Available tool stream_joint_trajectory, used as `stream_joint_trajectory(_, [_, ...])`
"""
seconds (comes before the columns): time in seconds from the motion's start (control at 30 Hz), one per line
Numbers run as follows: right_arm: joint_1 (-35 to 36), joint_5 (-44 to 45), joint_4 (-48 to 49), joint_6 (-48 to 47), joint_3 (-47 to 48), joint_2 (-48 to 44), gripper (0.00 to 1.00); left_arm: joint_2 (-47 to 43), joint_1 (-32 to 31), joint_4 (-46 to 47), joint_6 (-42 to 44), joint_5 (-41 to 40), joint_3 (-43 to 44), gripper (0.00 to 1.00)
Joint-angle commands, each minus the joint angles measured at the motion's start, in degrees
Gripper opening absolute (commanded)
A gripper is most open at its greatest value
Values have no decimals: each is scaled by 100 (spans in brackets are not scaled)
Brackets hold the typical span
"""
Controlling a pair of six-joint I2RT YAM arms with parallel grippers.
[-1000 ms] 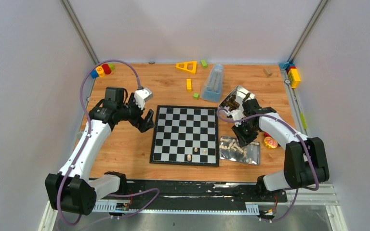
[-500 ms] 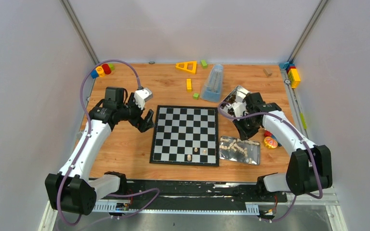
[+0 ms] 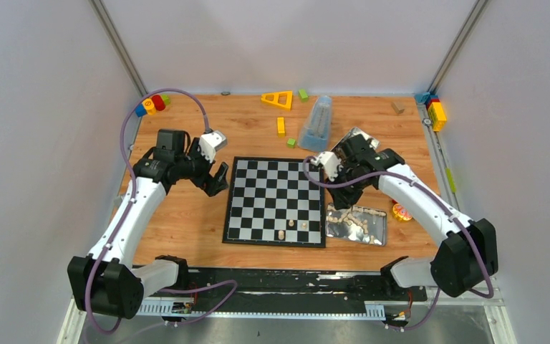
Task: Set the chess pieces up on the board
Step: Pick up the chess piece from the storage box, then place the chess piece on the chessboard.
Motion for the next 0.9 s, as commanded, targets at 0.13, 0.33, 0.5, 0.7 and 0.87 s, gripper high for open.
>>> stream_joint_trajectory(0.13, [1373, 40, -65, 145, 667, 757, 4, 38, 39, 376, -253, -794, 78, 100])
stream_joint_trajectory(0.33, [2082, 23, -163, 45, 963, 1230, 4, 30, 39, 571, -430, -1600, -2, 100])
stream_joint_trajectory(0.5, [2446, 60, -138, -25, 1021, 1580, 4, 45, 40, 577, -447, -1696, -4, 100])
stream_joint_trajectory(0.7, [2545, 167, -31, -34, 1041, 1848, 4, 30, 40, 555, -430, -1661, 5, 100])
stream_joint_trajectory(0.87, [2582, 158, 47, -4, 976, 1895, 4, 49, 40, 557, -414, -1616, 1, 100])
